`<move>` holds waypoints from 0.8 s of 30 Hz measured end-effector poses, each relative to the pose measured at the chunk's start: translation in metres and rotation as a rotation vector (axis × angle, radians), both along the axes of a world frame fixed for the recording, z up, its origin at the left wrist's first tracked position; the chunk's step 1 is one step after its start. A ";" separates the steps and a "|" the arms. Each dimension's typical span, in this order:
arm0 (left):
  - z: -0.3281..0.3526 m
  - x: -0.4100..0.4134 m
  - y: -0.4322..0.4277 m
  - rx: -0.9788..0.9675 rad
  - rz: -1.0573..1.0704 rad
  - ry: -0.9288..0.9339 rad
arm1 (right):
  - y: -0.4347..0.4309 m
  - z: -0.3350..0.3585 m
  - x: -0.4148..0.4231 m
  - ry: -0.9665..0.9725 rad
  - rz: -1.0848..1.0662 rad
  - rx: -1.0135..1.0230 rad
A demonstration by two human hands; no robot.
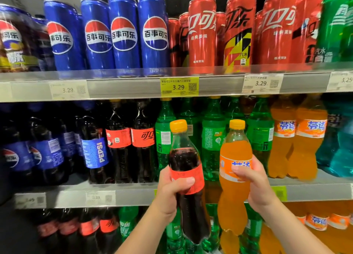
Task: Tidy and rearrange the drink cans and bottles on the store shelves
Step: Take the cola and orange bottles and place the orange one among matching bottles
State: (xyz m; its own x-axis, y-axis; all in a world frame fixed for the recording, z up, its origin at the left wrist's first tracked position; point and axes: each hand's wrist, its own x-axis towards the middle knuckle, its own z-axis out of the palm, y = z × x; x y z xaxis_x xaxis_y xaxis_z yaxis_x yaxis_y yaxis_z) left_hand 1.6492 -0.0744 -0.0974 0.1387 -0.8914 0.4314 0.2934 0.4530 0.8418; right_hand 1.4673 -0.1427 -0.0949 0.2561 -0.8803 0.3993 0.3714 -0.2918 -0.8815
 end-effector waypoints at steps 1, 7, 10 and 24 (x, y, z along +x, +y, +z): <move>0.000 0.006 0.003 -0.007 0.028 0.033 | 0.003 0.001 0.002 -0.008 0.032 -0.002; 0.000 0.039 0.011 -0.029 0.123 0.112 | 0.015 0.005 0.044 -0.019 0.211 0.021; 0.000 0.049 0.013 -0.023 0.108 0.080 | 0.016 0.008 0.064 -0.009 0.281 0.026; 0.007 0.054 0.010 0.059 -0.021 -0.114 | 0.004 0.004 0.080 0.043 0.252 0.054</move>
